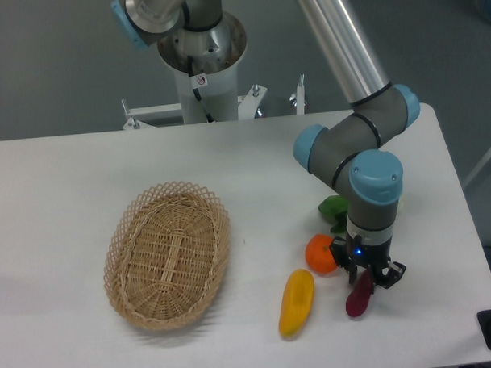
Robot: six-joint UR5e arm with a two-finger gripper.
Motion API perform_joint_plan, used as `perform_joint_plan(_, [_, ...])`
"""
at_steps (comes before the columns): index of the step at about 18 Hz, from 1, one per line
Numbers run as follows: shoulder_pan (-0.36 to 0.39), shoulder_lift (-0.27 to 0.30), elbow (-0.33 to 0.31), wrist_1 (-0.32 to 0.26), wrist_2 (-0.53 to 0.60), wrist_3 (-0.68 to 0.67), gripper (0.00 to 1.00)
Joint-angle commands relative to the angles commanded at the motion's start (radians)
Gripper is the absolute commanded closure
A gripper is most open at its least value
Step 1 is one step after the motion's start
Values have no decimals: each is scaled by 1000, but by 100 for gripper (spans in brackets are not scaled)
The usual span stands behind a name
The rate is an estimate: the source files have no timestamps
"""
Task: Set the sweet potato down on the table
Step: 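Open the gripper to release the sweet potato and raise it away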
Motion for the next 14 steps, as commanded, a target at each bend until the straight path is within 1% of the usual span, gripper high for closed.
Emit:
perform_joint_plan(4, [0,25,11,-5,9,-8,0])
perform_joint_plan(6, [3,43,15,2,50,1,0])
perform_joint_plan(7, [8,58,27,-2,72,18,0])
perform_joint_plan(9, [23,90,47,-21,104,61,0])
perform_joint_plan(10, [25,107,48,-31,130,76,0])
perform_joint_plan(11, [37,126,48,-67,147,92,0])
perform_joint_plan(12, [57,153,48,-118,152,119,0])
perform_joint_plan(14, [77,210,48,-225,155,220,0])
